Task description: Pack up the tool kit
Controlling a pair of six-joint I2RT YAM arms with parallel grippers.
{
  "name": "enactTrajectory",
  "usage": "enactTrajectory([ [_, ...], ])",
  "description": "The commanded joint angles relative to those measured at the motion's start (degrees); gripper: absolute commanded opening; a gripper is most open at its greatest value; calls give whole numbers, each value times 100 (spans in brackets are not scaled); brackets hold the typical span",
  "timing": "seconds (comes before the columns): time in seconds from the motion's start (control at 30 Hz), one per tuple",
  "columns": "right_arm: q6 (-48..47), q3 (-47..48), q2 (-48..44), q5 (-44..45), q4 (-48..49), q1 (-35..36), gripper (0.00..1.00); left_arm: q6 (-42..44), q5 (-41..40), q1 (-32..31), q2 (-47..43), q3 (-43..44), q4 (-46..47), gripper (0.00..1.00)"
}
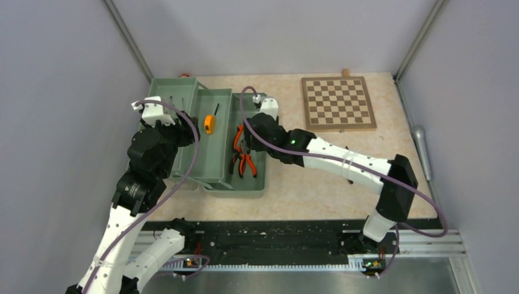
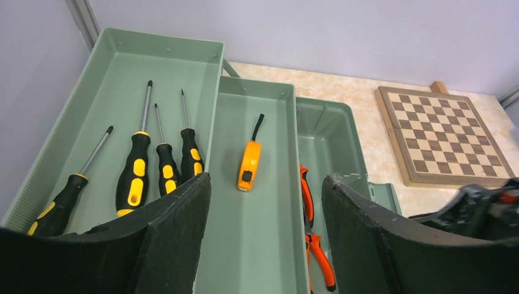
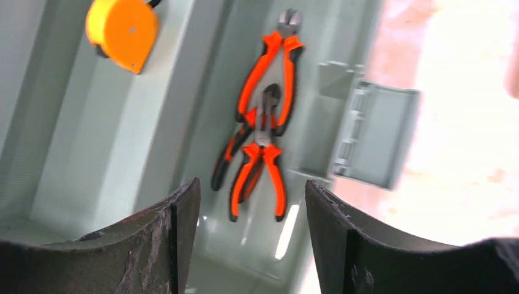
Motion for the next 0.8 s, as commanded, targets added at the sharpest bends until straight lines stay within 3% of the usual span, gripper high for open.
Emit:
enactTrajectory([
  [0.0,-144,-656,-818,341,36,-439,62,-42,76,-21,72,53,358,72],
  [0.47,142,-2814,-2640,553,-875,-2527,62,-118,259,-20,239,100,391,71],
  [0.77,203,-4289,-3349,-640,-775,-4529,59,-149,306,-16,266,80,402,71],
])
